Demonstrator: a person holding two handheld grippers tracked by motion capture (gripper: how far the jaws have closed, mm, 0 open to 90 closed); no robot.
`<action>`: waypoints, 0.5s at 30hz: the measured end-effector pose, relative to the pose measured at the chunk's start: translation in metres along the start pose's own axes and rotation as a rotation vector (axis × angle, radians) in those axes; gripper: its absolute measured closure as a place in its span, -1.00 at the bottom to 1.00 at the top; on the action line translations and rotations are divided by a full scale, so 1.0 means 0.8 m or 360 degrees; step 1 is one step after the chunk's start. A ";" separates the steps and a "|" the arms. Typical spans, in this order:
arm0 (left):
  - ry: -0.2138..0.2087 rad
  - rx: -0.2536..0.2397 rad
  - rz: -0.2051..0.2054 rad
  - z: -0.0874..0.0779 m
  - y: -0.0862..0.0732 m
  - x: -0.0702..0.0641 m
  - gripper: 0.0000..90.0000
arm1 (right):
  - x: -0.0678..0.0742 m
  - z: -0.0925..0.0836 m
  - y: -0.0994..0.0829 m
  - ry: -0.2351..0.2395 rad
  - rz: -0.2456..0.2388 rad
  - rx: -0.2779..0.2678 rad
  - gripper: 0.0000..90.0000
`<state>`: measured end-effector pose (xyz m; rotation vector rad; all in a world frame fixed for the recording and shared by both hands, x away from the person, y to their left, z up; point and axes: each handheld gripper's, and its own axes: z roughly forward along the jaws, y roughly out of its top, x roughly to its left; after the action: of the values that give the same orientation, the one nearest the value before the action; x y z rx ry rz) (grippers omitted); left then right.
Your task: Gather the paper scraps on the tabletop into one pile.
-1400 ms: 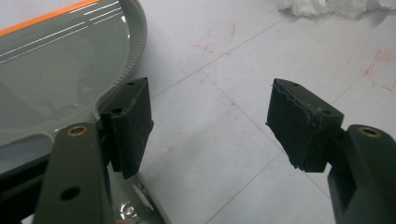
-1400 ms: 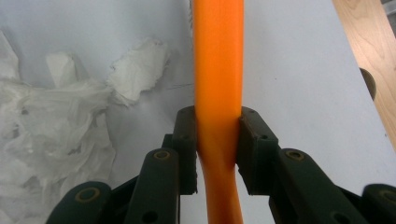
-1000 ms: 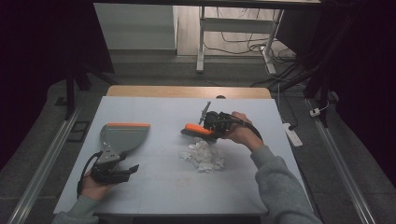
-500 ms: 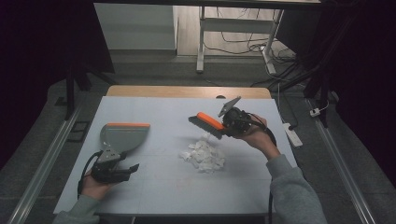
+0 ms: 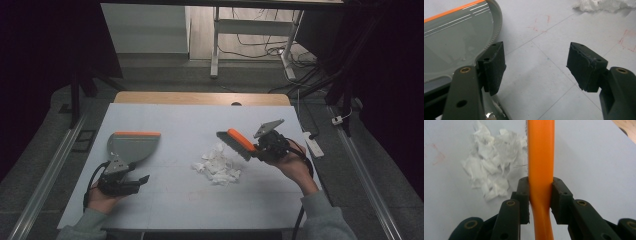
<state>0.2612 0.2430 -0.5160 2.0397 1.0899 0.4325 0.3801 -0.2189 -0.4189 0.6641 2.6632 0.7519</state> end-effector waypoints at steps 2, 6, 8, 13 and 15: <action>-0.0001 -0.0006 0.0002 -0.001 0.000 -0.001 -0.30 | 0.004 -0.007 -0.015 -0.0012 0.0055 -0.0028 0.57; -0.0002 -0.0012 0.0009 -0.002 0.002 -0.002 -0.30 | 0.010 -0.020 -0.044 -0.0053 0.0116 -0.0064 0.57; -0.0002 -0.0009 0.0009 -0.001 0.002 -0.002 -0.30 | 0.013 -0.027 -0.059 -0.0066 0.0156 -0.0087 0.57; 0.0002 -0.0005 0.0011 0.000 0.004 -0.003 -0.30 | 0.017 -0.037 -0.096 -0.0105 0.0242 -0.0139 0.57; 0.0004 -0.0005 0.0011 0.000 0.004 -0.004 -0.30 | 0.018 -0.038 -0.108 -0.0110 0.0263 -0.0149 0.57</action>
<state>0.2614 0.2396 -0.5132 2.0415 1.0833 0.4402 0.3258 -0.2894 -0.4437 0.8763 2.5166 0.8746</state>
